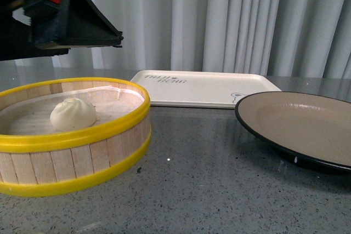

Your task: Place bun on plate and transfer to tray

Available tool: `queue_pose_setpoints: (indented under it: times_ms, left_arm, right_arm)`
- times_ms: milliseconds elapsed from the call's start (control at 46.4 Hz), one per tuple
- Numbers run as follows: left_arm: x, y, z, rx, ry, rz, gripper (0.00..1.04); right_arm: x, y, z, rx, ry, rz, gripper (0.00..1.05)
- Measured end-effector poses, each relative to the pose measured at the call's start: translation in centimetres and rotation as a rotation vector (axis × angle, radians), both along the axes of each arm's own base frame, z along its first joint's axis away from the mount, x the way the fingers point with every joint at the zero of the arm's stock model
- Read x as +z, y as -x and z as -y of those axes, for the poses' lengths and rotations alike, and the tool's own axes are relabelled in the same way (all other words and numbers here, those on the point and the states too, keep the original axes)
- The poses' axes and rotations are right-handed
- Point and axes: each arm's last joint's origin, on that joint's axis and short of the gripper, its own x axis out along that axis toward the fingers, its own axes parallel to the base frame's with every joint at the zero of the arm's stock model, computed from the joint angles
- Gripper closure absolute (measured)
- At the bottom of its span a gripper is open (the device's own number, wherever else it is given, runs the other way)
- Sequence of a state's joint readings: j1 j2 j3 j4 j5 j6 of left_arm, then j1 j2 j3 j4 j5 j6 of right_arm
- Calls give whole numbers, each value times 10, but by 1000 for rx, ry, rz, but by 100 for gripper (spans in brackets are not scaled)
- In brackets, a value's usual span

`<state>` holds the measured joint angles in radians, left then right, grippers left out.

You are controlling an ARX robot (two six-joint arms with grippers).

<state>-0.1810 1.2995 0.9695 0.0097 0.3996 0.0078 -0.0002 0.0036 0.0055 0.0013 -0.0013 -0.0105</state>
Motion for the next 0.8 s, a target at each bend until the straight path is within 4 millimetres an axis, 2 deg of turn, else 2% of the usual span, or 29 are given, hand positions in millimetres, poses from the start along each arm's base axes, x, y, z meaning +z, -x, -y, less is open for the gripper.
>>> queue_pose_setpoints:
  times_ms: [216, 324, 518, 798]
  left_arm:
    - [-19, -25, 6, 85, -71, -82, 7]
    - [-19, -35, 5, 152, -114, -15, 7]
    - [-23, -43, 4, 199, -210, 40, 7]
    - [-35, -49, -2, 201, -252, 5, 7]
  right_arm:
    - [0, 0, 0, 0, 0, 0, 8]
    - [0, 0, 0, 0, 0, 0, 8]
    - [0, 0, 0, 0, 0, 0, 8]
    - [0, 0, 0, 0, 0, 0, 8]
